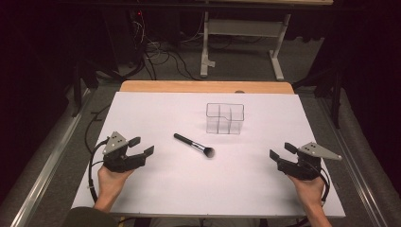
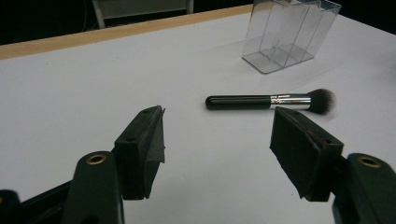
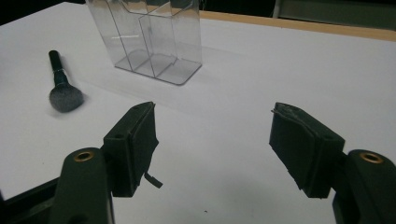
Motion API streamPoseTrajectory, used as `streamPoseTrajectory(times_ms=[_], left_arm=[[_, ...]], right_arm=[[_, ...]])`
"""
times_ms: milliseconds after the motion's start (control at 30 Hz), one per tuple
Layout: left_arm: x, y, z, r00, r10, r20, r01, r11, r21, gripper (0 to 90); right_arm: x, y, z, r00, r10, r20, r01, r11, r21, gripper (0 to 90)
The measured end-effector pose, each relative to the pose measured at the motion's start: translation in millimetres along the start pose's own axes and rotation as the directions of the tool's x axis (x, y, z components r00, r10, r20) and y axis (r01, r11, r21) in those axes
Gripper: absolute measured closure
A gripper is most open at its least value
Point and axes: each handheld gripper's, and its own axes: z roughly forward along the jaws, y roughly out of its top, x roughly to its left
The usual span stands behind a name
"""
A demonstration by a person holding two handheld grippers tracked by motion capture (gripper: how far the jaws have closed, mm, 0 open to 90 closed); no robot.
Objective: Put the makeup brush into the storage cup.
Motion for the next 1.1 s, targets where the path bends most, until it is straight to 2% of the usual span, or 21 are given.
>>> streamPoseTrajectory(times_ms=[1100], left_arm=[[-1.3,3.1,-1.7,0.9996,-0.023,0.015,0.024,0.9996,-0.012,34.0]], right_arm=[[1.8,-1.7,2.6,0.9999,-0.007,0.013,0.007,1.0,0.017,34.0]])
